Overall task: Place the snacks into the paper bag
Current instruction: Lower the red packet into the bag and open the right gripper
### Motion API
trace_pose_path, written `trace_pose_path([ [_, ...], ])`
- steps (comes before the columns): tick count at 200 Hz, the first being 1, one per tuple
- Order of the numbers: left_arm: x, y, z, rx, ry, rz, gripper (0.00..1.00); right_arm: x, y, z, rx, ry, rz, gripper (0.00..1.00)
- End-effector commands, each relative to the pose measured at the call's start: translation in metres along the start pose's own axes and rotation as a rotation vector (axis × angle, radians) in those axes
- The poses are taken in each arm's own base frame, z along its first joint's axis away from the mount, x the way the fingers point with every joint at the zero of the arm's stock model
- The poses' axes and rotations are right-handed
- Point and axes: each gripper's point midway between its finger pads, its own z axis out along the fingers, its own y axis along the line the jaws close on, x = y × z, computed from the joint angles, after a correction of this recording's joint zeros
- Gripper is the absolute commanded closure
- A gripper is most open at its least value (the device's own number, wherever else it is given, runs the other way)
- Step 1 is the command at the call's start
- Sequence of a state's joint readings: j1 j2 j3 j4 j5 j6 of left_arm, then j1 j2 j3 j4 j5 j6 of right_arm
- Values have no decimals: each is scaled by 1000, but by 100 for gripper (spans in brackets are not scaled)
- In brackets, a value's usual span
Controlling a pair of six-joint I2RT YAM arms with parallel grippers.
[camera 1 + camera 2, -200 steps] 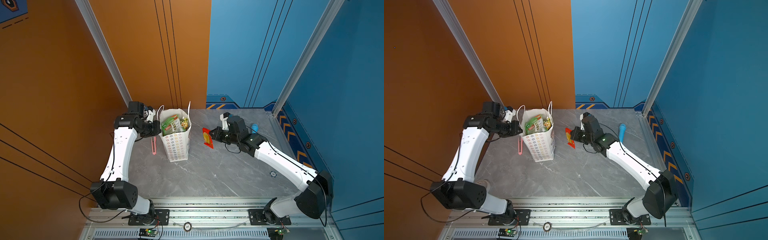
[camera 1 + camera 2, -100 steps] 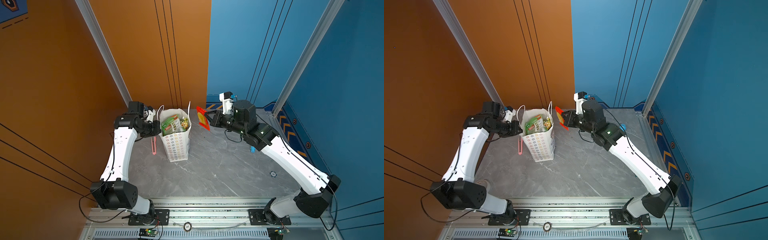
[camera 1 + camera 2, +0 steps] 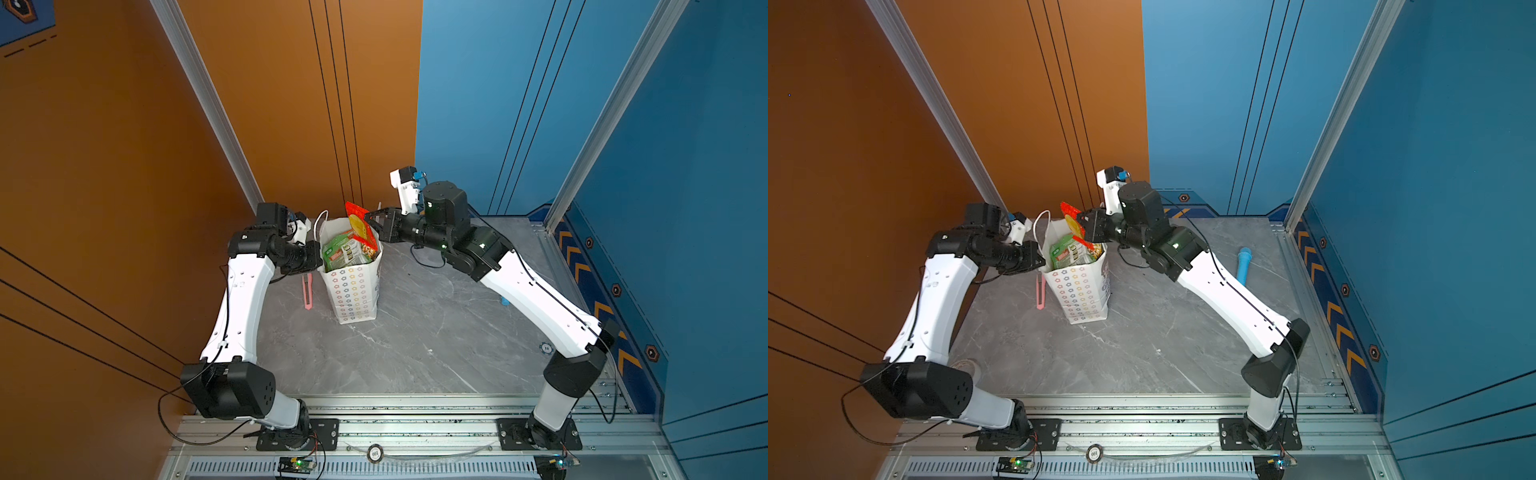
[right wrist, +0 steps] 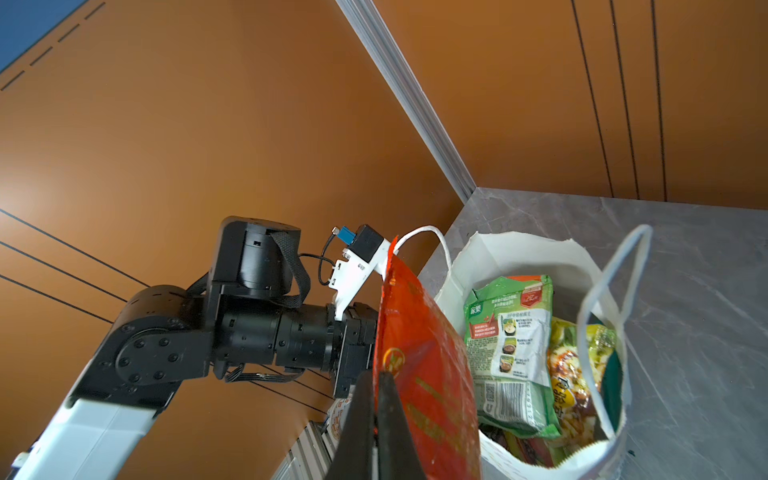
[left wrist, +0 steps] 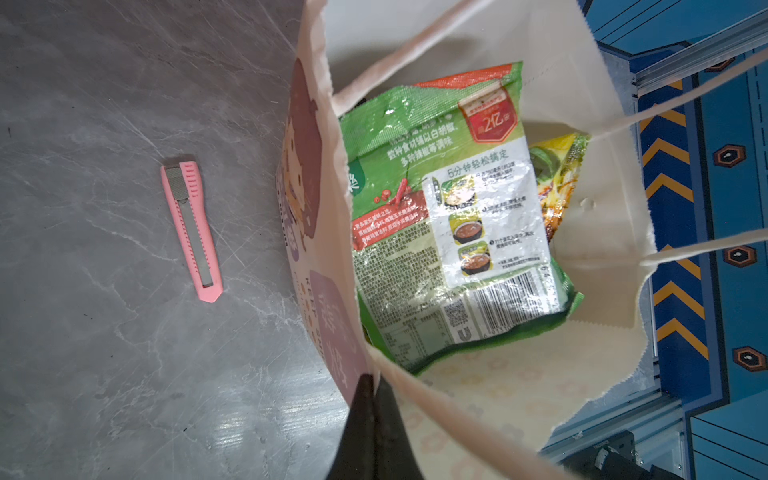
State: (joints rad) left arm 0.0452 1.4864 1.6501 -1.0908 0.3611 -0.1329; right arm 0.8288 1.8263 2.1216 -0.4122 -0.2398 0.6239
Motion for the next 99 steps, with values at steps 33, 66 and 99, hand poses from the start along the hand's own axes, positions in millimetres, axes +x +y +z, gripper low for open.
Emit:
trace_pose_path([
  [33, -8, -13, -14, 43, -61, 19, 100, 17, -17, 49, -2, 80, 2, 100],
  [66, -8, -11, -13, 42, -56, 15, 100, 36, -33, 77, 5, 134, 43, 100],
  [99, -8, -11, -13, 39, -58, 16, 100, 55, -36, 90, -17, 186, 90, 100],
])
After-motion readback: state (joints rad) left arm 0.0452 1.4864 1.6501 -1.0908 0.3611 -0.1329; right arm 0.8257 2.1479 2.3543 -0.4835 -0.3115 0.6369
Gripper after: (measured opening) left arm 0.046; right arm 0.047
